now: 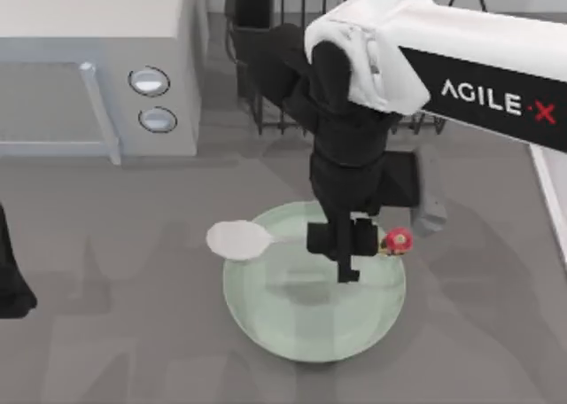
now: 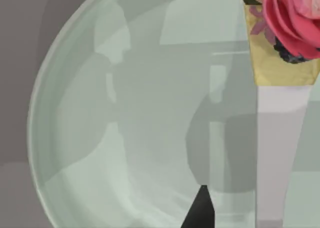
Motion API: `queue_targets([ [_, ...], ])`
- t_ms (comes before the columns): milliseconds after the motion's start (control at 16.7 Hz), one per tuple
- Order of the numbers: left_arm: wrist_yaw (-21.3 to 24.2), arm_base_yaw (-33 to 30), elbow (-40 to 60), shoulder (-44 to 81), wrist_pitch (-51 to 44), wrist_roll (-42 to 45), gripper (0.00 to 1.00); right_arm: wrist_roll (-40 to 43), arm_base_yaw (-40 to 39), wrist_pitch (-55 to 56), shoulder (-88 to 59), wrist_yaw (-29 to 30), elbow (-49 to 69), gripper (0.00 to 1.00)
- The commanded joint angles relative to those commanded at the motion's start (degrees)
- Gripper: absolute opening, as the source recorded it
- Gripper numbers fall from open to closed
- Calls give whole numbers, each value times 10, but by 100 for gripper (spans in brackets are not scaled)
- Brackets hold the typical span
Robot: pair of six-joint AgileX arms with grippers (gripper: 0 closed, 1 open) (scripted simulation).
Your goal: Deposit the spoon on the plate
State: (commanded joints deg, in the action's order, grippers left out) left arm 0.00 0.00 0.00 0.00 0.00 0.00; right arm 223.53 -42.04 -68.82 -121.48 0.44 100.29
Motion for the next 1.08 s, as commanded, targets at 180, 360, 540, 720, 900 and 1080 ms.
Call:
queue_targets([
  [180,0,0,0,0,0,0,100,-7,12,-13,20,10,-6,0],
  [360,0,0,0,0,0,0,100,-11,23,-21,36,17,-12,0],
  [540,0,0,0,0,0,0,100,-9,28,-19,43,18,-15,0],
  [720,0,0,0,0,0,0,100,-7,26,-4,41,14,-17,0],
  [900,0,0,0,0,0,0,100,-4,17,22,30,6,-21,0],
  [1080,0,0,0,0,0,0,100,2,4,54,9,-2,-25,0],
])
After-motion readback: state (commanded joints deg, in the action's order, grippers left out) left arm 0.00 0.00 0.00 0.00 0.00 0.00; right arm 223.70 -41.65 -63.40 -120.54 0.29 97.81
